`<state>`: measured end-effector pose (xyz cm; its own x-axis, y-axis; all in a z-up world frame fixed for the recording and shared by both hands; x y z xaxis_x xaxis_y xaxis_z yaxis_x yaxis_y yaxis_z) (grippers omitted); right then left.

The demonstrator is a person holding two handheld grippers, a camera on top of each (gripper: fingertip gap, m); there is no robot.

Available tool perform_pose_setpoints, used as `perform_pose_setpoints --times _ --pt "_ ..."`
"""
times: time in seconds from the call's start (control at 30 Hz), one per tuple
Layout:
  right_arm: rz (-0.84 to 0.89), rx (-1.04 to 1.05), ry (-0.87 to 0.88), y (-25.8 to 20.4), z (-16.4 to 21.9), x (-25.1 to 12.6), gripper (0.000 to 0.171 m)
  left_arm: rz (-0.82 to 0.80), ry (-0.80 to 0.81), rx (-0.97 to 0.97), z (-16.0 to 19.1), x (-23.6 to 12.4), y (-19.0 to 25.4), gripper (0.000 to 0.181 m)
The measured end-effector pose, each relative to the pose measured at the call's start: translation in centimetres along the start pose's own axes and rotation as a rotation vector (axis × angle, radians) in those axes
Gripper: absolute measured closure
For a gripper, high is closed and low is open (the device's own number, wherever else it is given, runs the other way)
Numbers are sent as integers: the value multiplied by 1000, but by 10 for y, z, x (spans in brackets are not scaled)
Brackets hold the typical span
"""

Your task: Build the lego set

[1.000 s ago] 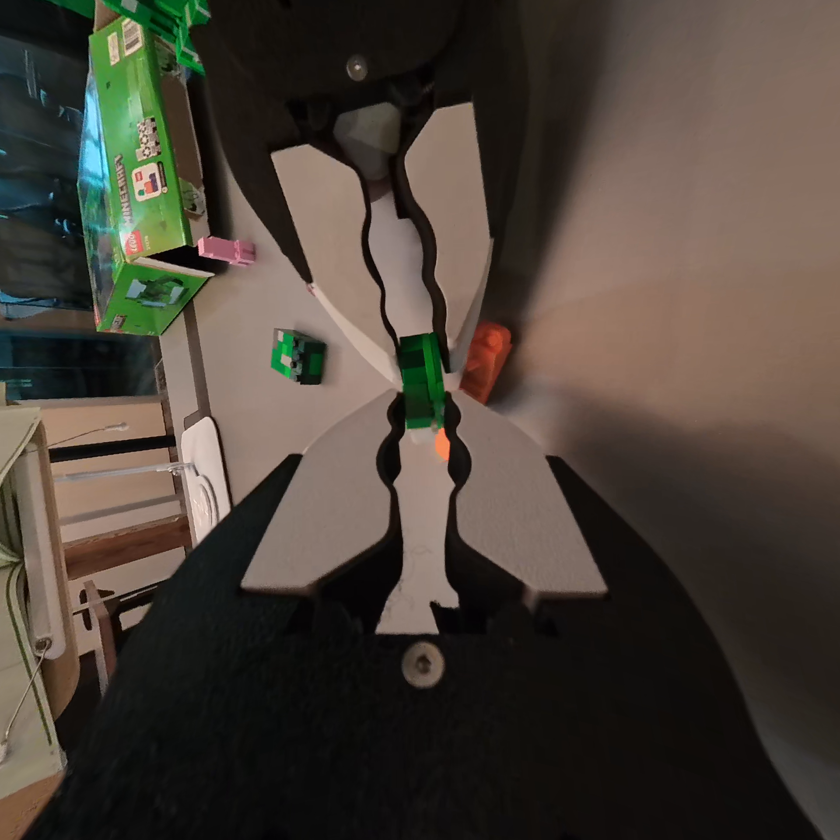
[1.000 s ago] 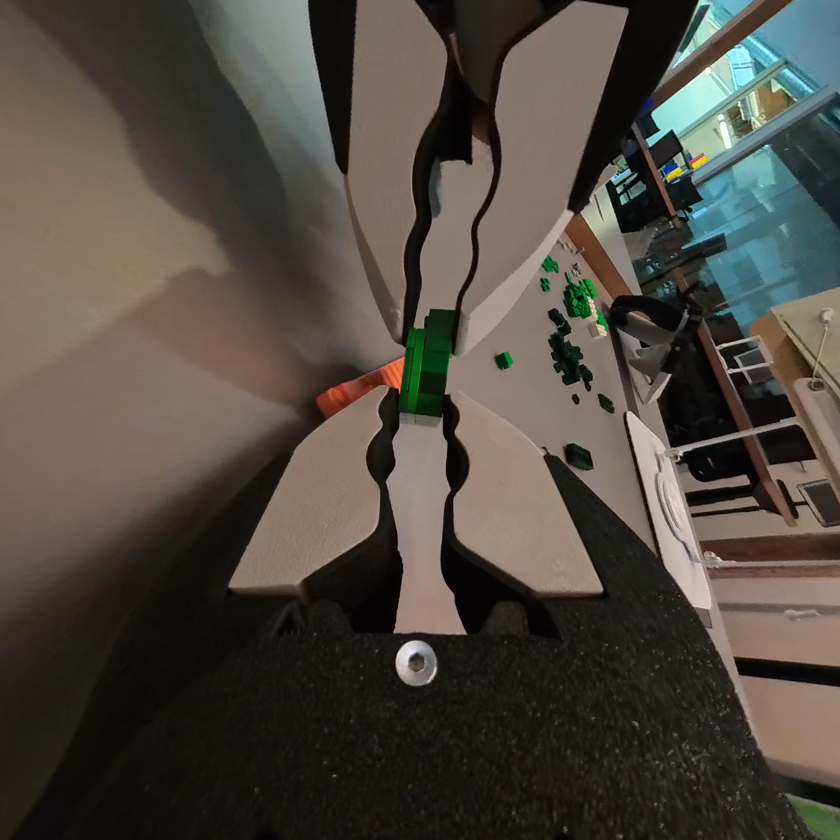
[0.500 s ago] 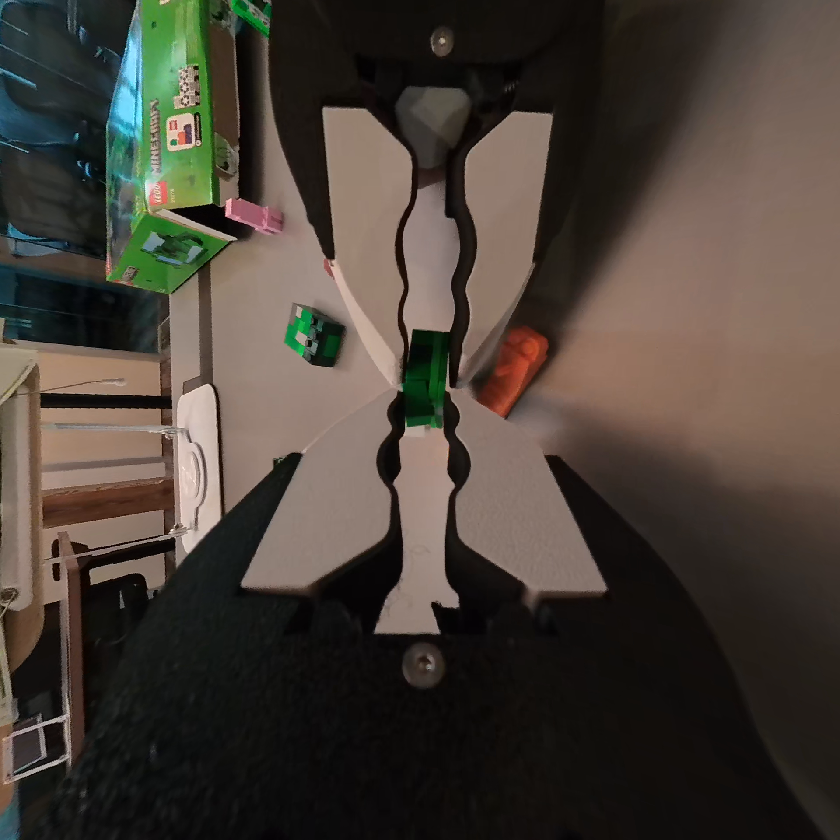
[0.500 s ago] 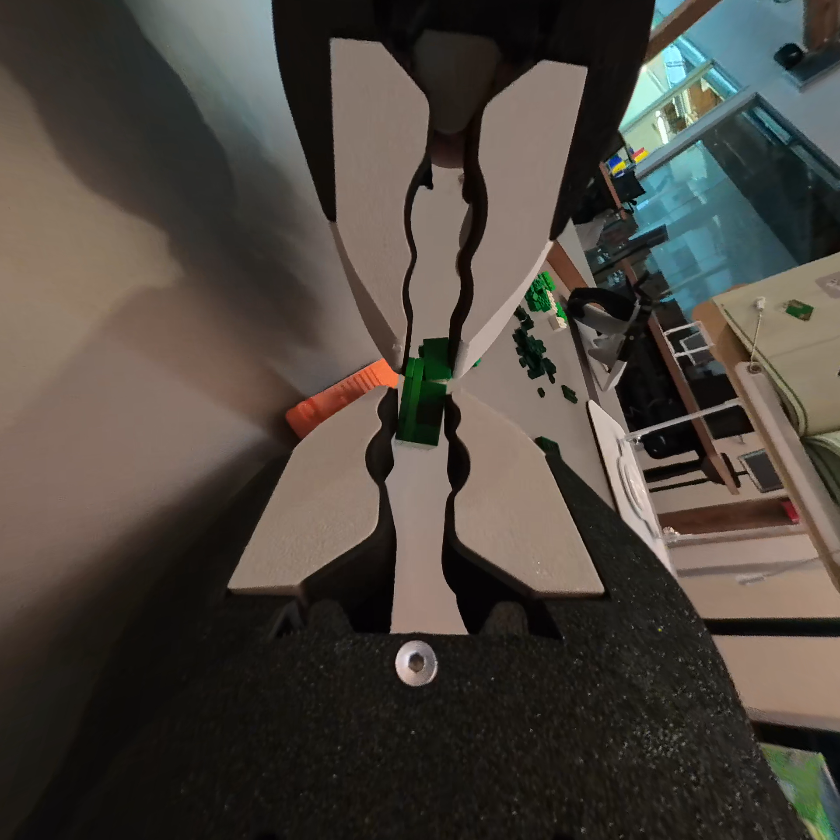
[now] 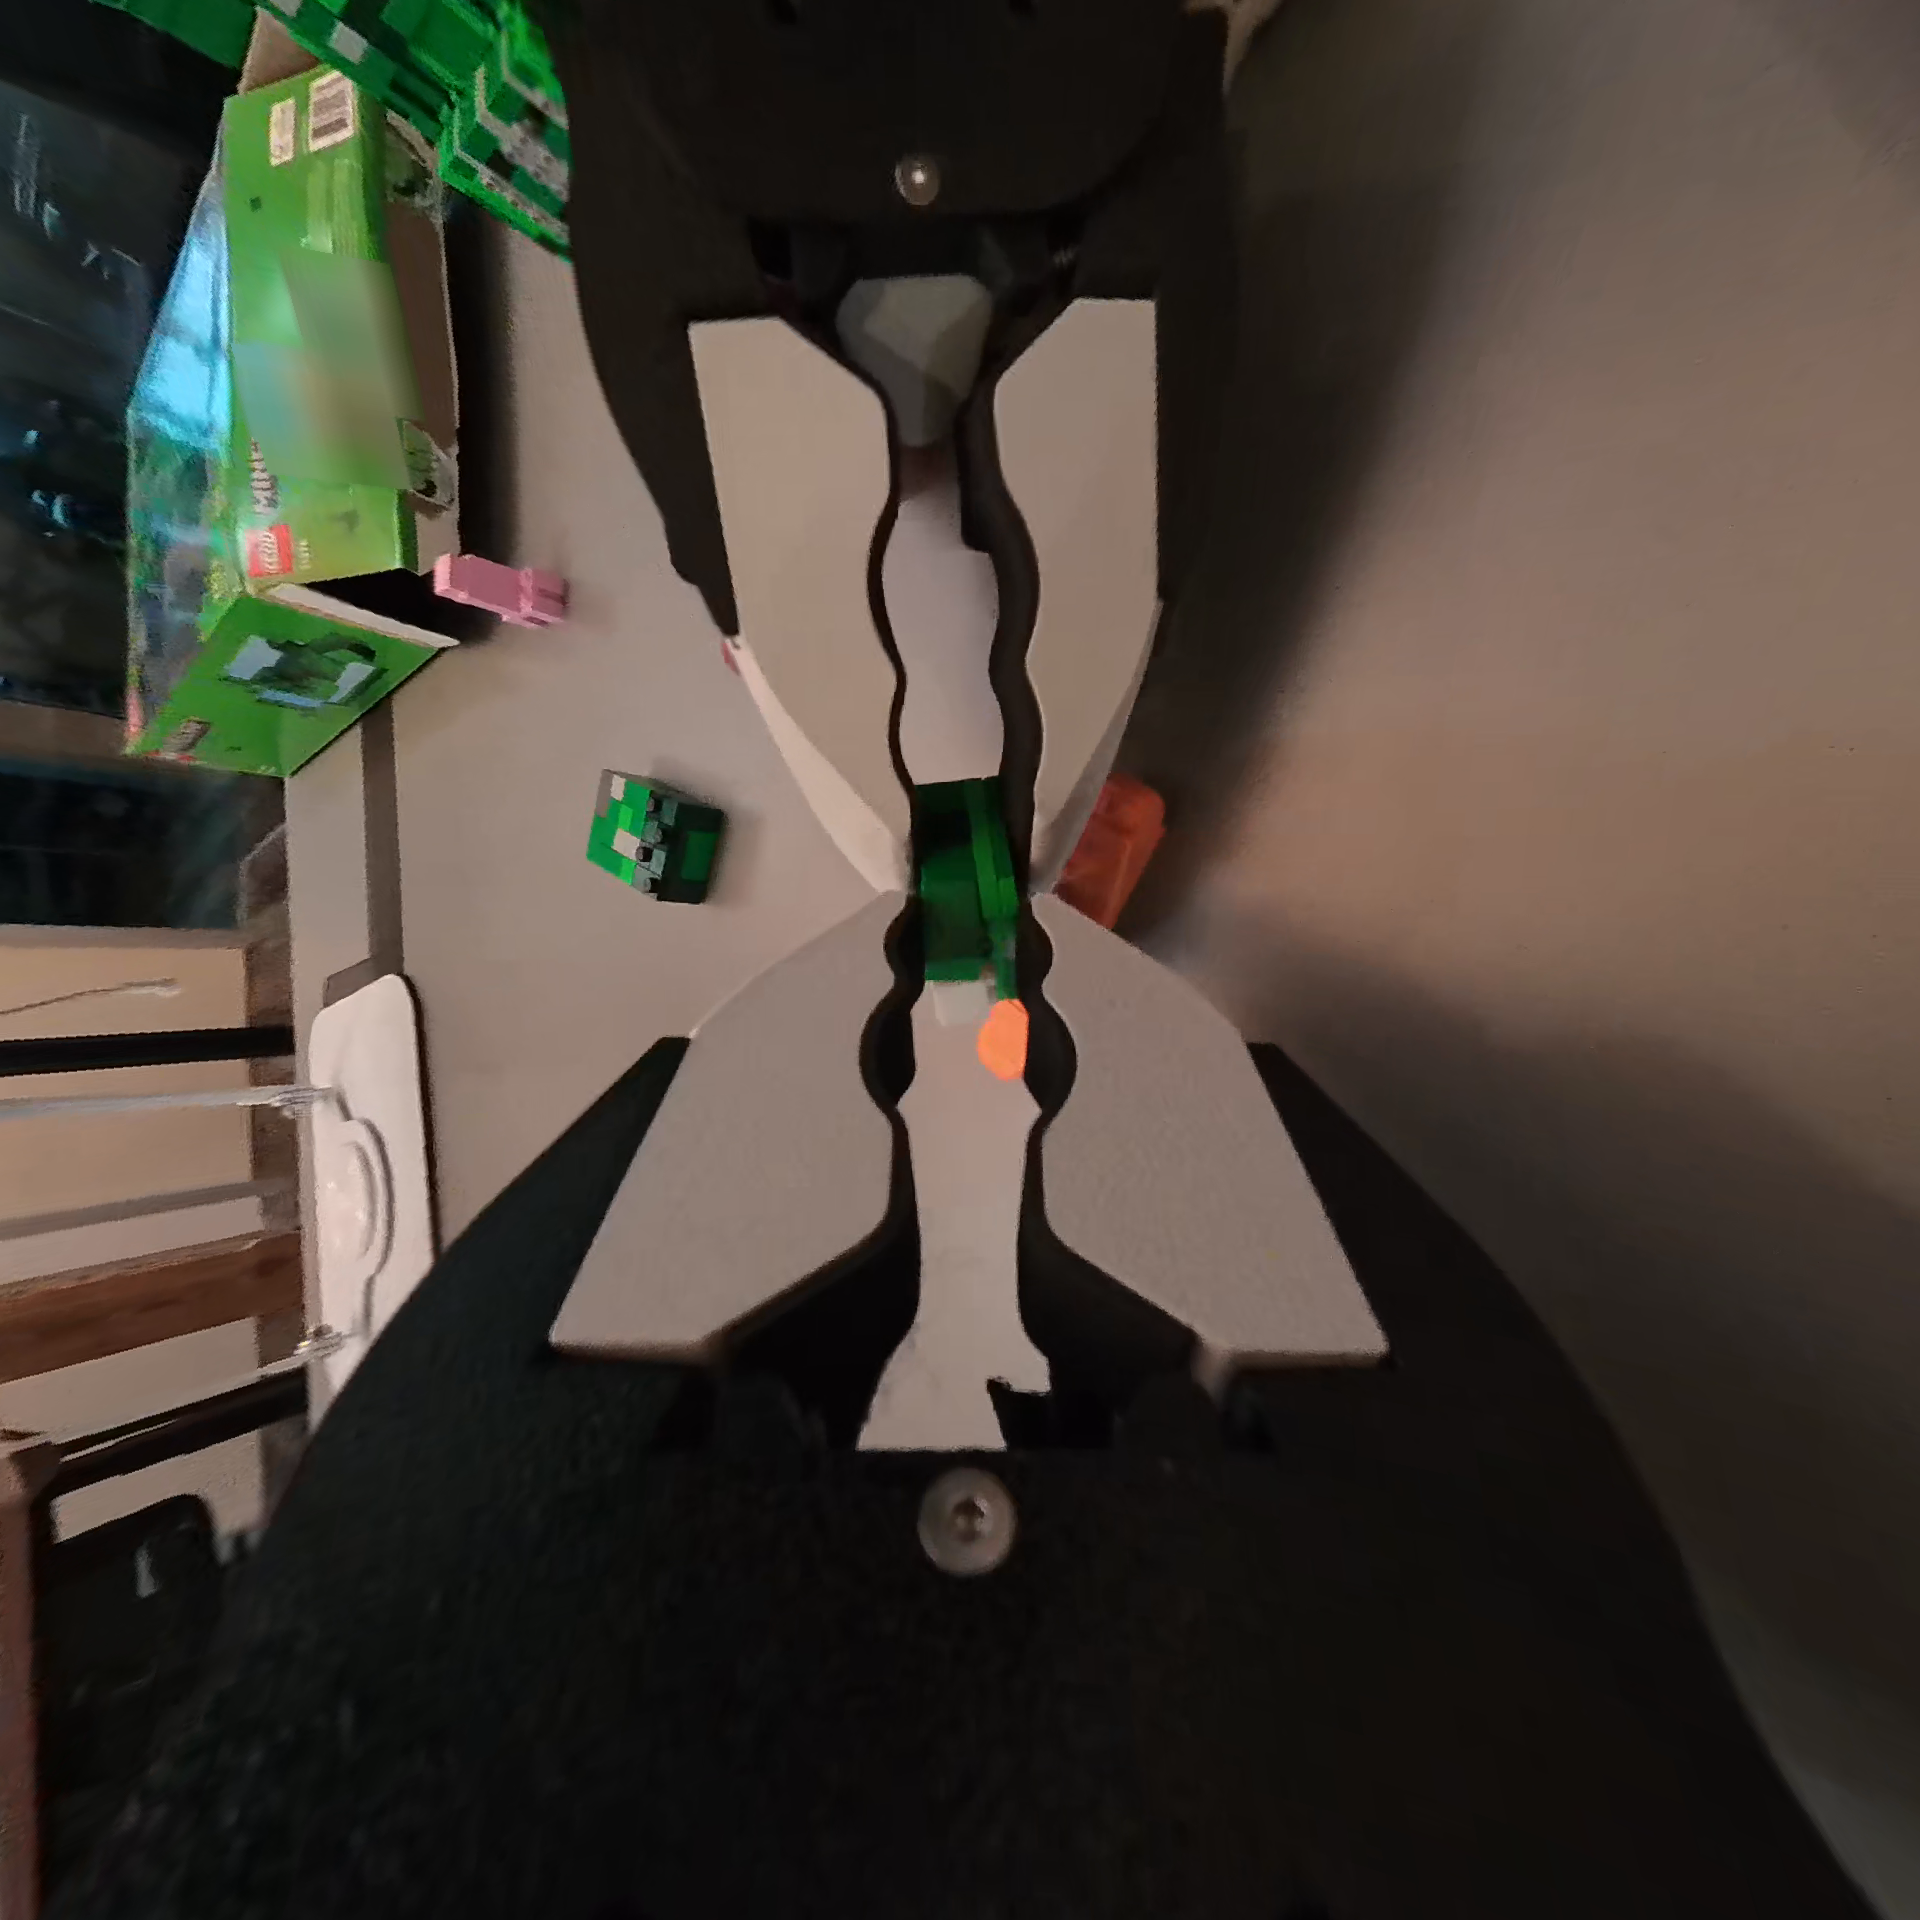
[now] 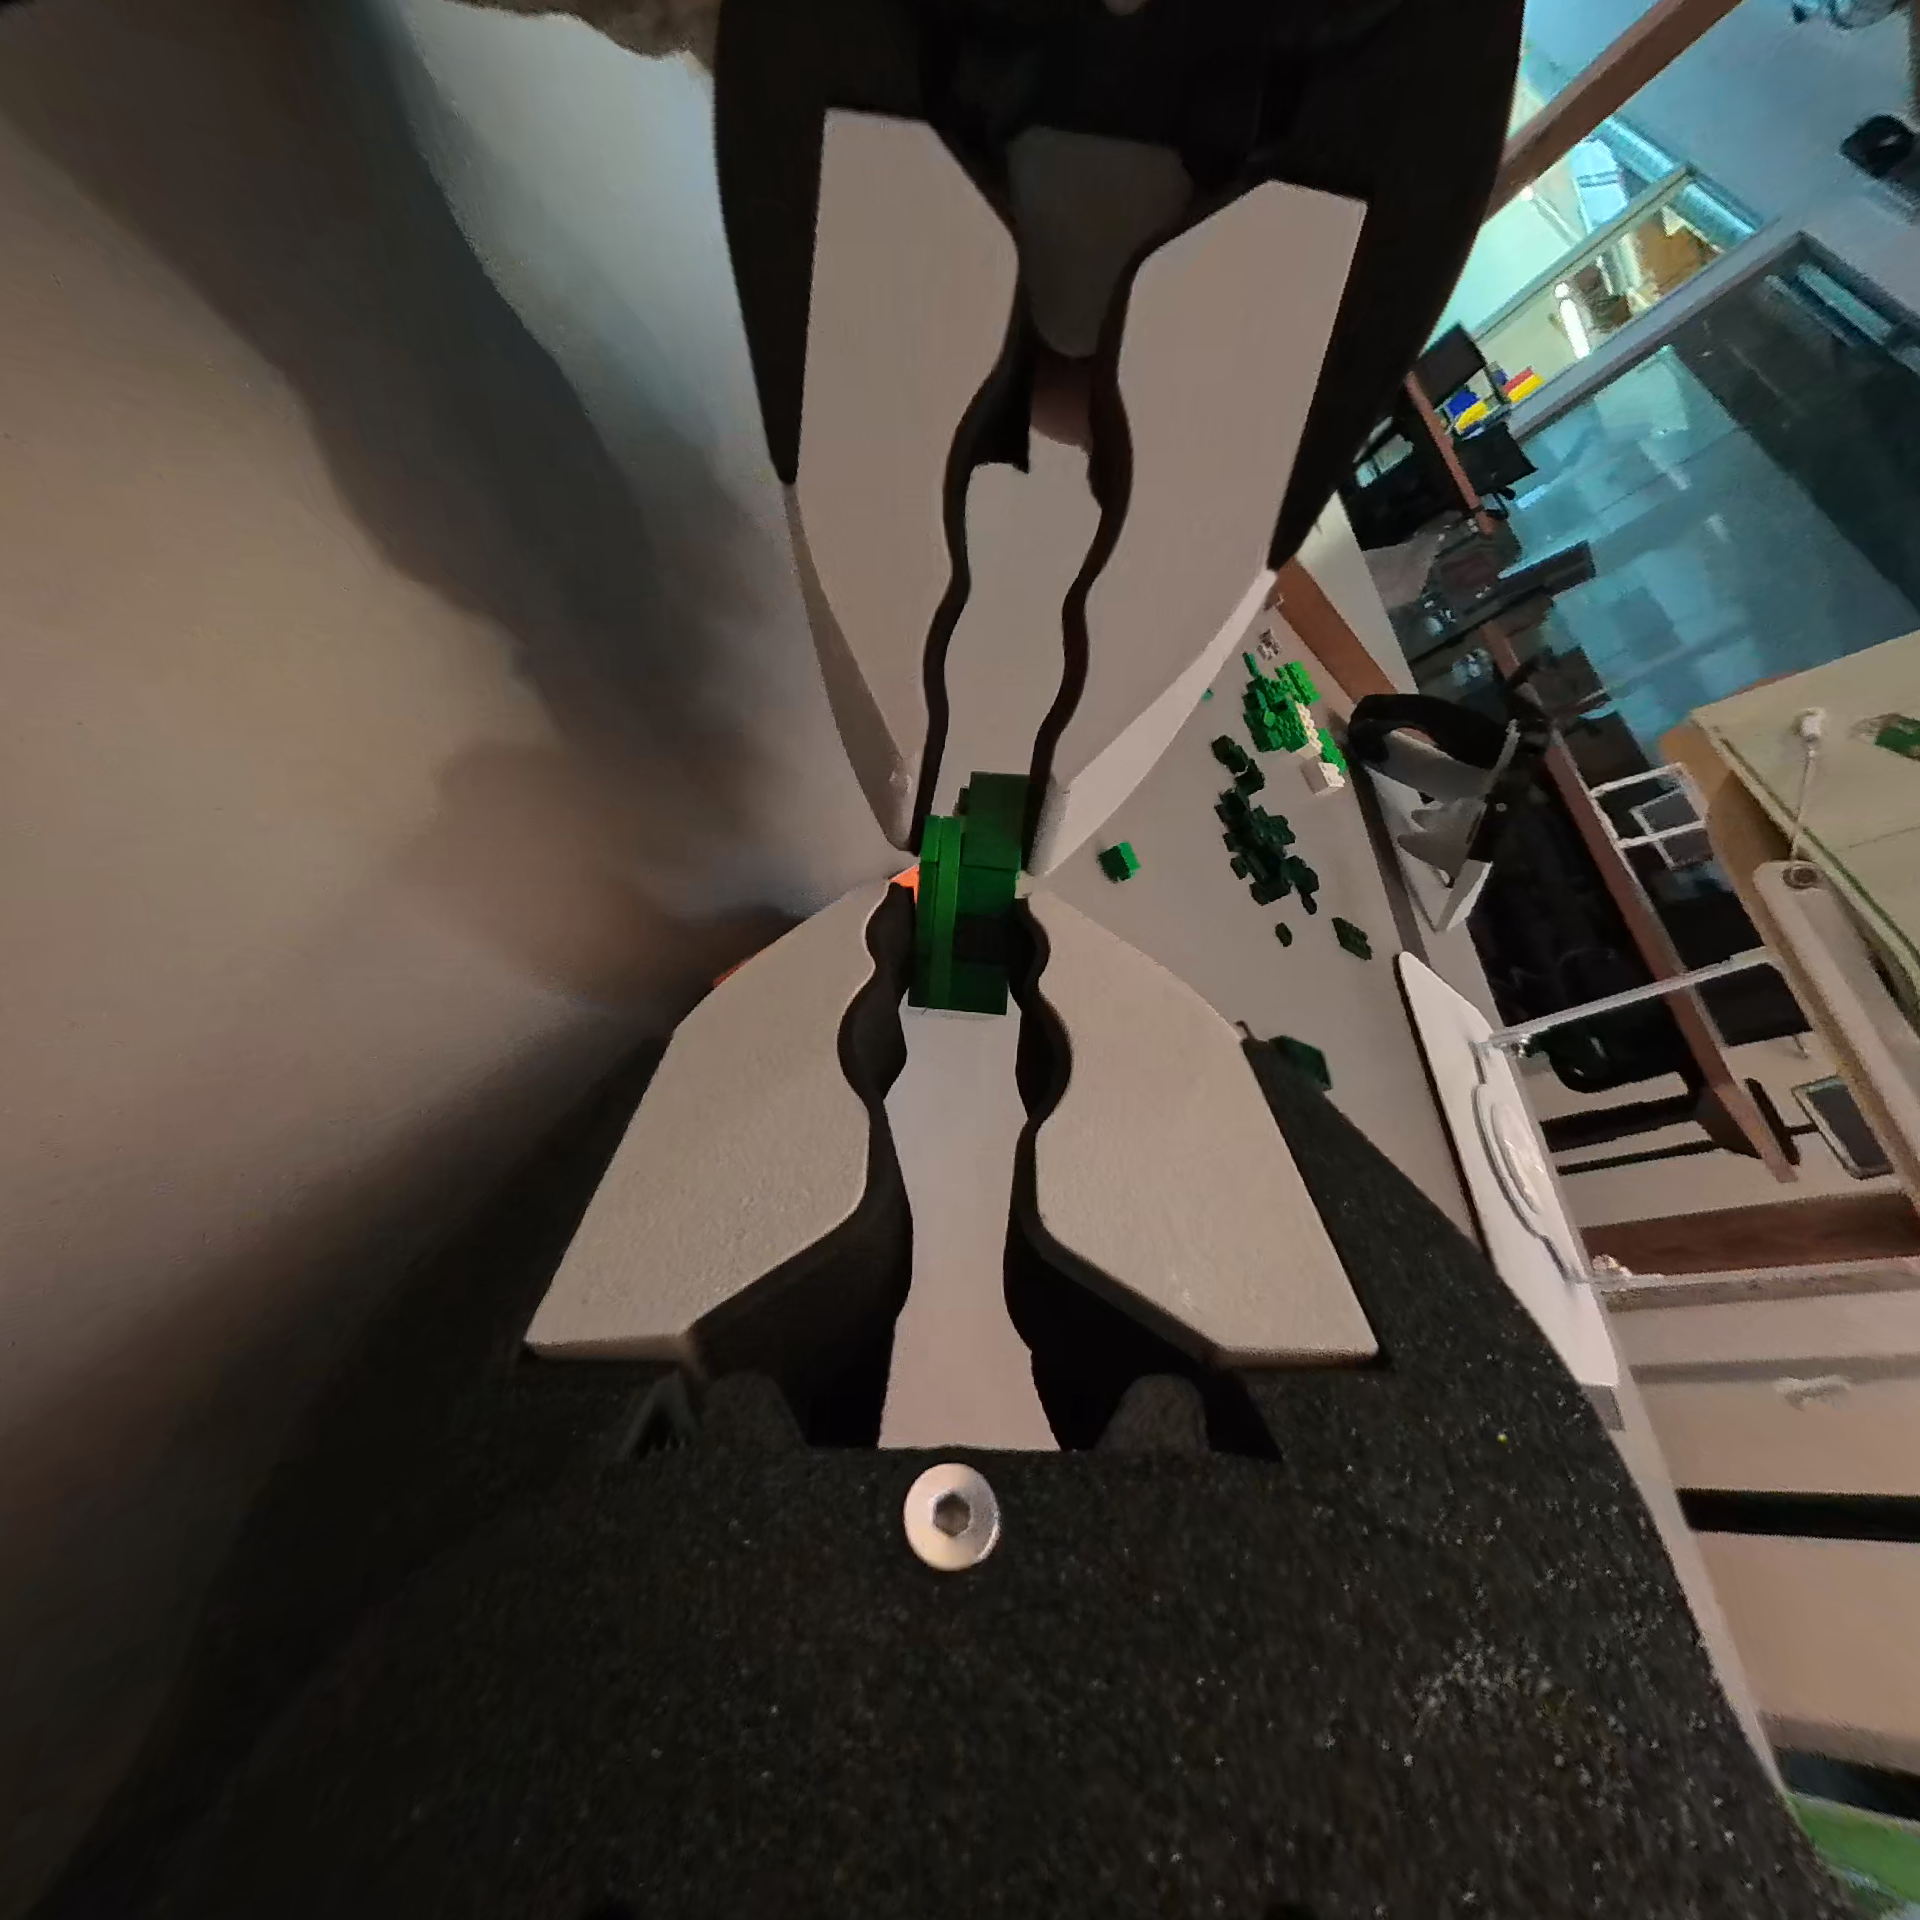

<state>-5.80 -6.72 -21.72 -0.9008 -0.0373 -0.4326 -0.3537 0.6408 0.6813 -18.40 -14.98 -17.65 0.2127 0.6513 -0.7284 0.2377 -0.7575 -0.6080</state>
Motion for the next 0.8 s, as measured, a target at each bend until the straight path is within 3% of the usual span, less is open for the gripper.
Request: perform_pose_setpoints --times 0.2,0.5,0.57,0.67,0.8 --pt "-2 20 28 2 0 -2 154 33 57 -89 3 -2 -2 165" --pt "-12 -50 14 -4 0 2 154 18 26 -57 4 0 7 165" --pt "-11 -45 0 -3 1 3 154 27 12 -143 4 2 6 164" --pt "32 -52 24 -1 2 2 154 -7 11 -320 8 1 0 140" --pt "127 -123 45 -1 1 0 154 28 100 -543 14 0 -3 133"
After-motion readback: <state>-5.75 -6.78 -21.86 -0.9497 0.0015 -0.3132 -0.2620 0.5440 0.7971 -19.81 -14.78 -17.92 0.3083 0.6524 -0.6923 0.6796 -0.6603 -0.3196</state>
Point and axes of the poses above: each gripper's, where its closed fingertips meet, x out along the fingers, z out of its underside, y = z × x across the jaws, the point moved 10 cm from there along -x, back along the fingers, and after that the axes turned 10 degrees about -y, right-handed, at the moved point
